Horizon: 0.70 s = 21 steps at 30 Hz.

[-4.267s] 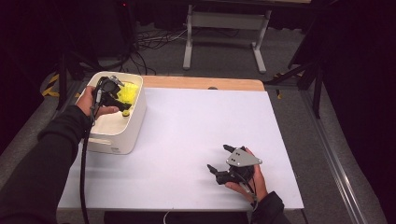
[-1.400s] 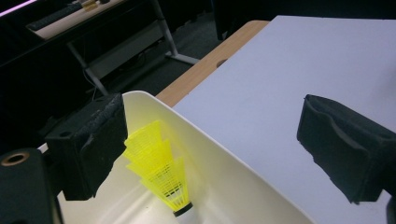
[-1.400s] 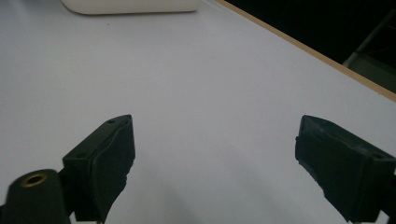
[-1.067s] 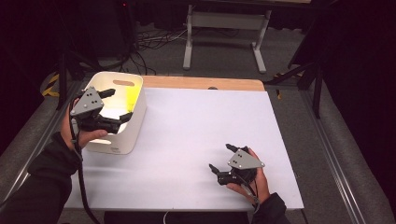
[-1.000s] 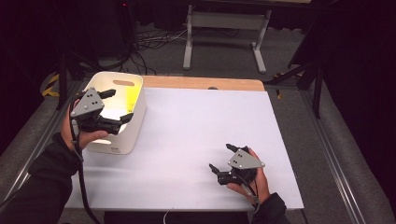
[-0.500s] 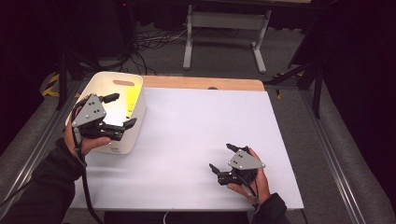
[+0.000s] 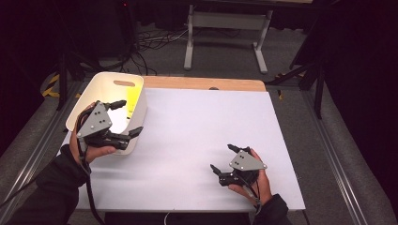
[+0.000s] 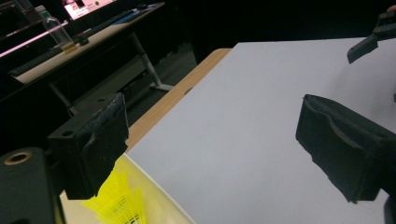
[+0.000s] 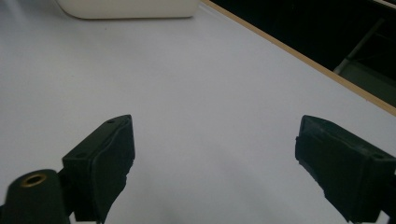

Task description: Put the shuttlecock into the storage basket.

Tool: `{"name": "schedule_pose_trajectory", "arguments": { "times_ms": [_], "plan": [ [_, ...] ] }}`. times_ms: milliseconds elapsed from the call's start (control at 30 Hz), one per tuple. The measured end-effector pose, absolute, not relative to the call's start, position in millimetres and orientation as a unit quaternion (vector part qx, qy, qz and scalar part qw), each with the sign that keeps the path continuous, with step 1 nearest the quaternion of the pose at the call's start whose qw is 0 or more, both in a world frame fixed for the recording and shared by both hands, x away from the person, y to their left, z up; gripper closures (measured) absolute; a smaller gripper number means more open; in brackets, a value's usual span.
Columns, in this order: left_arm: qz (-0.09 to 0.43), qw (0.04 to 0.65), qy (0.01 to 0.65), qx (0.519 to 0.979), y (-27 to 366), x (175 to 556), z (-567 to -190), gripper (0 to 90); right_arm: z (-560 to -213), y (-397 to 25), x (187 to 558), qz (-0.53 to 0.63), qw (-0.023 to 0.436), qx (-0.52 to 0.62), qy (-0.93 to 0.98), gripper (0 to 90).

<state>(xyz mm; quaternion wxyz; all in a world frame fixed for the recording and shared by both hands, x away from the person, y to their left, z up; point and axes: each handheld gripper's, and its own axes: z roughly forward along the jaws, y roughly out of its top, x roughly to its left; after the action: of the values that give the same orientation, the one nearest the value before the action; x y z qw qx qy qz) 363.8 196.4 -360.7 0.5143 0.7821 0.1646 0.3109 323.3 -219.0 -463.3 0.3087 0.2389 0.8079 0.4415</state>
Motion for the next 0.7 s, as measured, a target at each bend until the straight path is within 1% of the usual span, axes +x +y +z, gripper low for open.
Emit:
{"name": "schedule_pose_trajectory", "arguments": {
  "times_ms": [700],
  "plan": [
    [0.296,0.519,0.138,0.79,177,344,-382,8.8,-463,-217,322,0.44,0.311,0.235,0.809,12.9]
  ]
}}
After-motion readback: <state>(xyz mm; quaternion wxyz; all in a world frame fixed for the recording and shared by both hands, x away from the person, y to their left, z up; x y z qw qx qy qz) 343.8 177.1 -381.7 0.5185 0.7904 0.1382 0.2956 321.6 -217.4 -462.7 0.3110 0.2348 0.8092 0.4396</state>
